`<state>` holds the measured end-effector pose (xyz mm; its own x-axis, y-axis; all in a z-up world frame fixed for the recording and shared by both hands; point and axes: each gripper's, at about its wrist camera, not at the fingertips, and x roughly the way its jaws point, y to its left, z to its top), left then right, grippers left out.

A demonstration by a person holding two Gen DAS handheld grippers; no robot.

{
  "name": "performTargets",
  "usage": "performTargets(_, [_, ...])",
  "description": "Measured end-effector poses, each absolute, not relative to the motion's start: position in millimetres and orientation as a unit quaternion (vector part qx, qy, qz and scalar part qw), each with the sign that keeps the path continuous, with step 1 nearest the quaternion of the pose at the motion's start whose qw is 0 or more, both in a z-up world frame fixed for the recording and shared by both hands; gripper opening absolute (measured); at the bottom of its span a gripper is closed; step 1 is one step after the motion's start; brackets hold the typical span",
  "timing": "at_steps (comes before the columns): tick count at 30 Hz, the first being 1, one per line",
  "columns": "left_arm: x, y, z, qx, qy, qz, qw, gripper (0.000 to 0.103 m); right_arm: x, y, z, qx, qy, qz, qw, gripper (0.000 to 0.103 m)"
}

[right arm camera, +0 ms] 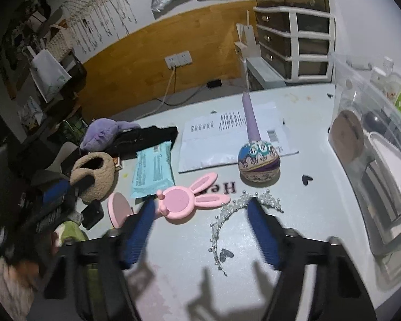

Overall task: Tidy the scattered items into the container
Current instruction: 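Move the left gripper down over the light blue wipes packet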

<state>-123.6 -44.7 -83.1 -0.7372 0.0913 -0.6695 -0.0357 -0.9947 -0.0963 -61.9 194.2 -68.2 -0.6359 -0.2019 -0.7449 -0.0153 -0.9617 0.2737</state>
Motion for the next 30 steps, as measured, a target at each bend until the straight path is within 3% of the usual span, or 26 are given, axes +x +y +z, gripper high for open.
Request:
performTargets(3, [-159.7,-51.8,-90.5,-0.372,-0.019,0.928,0.029,0.091,-70.6,193.7,-76.2,0.441,-0.134,-0.886,0.057,0.044])
performTargets(4, [-175.0,-54.0,-95.1,-0.384,-0.014,0.923,0.030,0.084,-72.9,192.9,-78.5,0.445,-0.134,-0.883,0.058,0.043])
performTargets(6, [-201.2,-56.8,-105.1,-0.412,-0.015,0.910,0.042,0.078,-77.5,190.5,-82.2,0.453,-0.132,-0.880,0.059,0.043])
performTargets(17, [-300.0,-40.9,-186.8,-0.595,-0.064,0.796,0.093,0.078,-97.3,190.6,-102.7,0.490,-0.139,-0.859,0.056,0.043])
performTargets(20, [-307.8,-34.8,-193.1,-0.611,-0.076,0.782,0.093,0.080,-99.0,194.4,-106.8,0.497,-0.148,-0.854,0.051,0.043])
performTargets(23, [-311.8,-17.1,-189.7,-0.604,-0.035,0.791,0.093,0.081,-101.3,197.4,-111.2,0.504,-0.156,-0.848,0.047,0.043])
performTargets(25, [-314.9,-6.4,-192.8,-0.608,0.002,0.789,0.081,0.089,-102.7,198.2,-113.6,0.508,-0.158,-0.846,0.046,0.043])
performTargets(28, [-315.9,2.6,-205.4,-0.617,0.056,0.783,0.047,0.093,-103.9,198.3,-115.5,0.512,-0.159,-0.843,0.047,0.043])
performTargets(30, [-317.6,-0.7,-210.5,-0.630,0.048,0.774,0.038,0.096,-103.8,198.0,-115.6,0.513,-0.158,-0.842,0.049,0.043])
